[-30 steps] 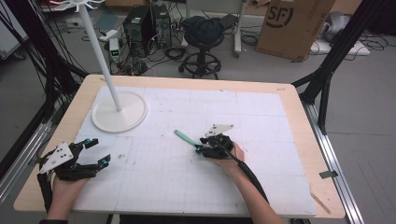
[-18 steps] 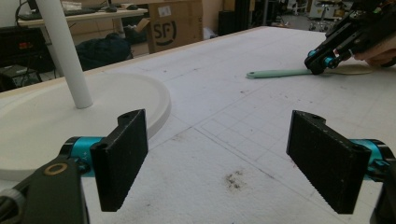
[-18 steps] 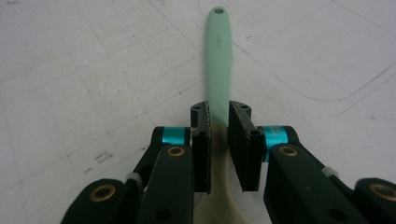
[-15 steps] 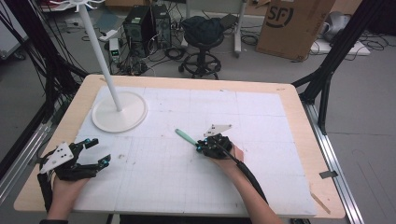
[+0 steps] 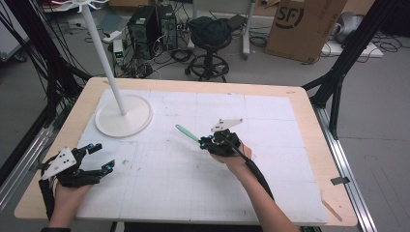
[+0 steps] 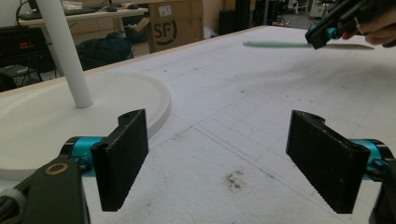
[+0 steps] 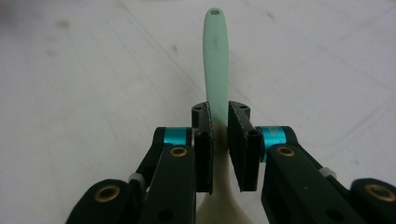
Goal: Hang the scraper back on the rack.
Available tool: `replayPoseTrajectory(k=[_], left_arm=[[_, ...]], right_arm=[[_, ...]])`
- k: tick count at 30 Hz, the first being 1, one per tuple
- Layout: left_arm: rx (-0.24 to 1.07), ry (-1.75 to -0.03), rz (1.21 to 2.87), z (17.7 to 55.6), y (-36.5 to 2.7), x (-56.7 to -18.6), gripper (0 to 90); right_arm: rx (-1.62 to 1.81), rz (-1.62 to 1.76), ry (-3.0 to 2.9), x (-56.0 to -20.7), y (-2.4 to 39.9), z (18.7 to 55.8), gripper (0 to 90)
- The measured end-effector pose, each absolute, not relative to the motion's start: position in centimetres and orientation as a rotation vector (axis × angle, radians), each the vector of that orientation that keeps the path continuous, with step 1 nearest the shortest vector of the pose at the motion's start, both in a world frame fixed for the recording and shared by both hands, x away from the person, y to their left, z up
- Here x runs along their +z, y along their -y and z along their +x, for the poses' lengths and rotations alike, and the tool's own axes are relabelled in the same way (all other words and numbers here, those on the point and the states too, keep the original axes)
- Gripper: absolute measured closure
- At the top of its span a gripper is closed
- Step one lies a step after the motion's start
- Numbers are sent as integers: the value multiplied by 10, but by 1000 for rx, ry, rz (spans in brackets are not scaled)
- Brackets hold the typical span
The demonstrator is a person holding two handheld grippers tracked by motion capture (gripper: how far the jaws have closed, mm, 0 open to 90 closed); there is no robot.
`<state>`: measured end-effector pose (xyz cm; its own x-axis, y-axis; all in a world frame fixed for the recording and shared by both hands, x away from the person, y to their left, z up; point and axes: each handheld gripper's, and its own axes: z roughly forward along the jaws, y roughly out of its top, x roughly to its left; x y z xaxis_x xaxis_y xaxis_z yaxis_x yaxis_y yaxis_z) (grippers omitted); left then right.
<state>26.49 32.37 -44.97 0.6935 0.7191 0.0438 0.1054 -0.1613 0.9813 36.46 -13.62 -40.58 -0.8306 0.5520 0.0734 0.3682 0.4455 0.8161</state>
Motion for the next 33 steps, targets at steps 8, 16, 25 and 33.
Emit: replayPoseTrajectory(k=[8, 16, 25, 33], left_arm=[[620, -674, 1671, 265, -324, -450, 216], [620, -672, 1670, 265, -324, -450, 216], [619, -672, 1668, 265, -324, -450, 216], [619, -670, 1669, 265, -324, -450, 216]], right_arm=[[1483, 735, -2491, -355, 128, 382, 811], [1571, 690, -2452, -304, 116, 402, 811], [1608, 613, -2438, -236, 92, 422, 811], [1606, 555, -2426, -200, 74, 433, 811]])
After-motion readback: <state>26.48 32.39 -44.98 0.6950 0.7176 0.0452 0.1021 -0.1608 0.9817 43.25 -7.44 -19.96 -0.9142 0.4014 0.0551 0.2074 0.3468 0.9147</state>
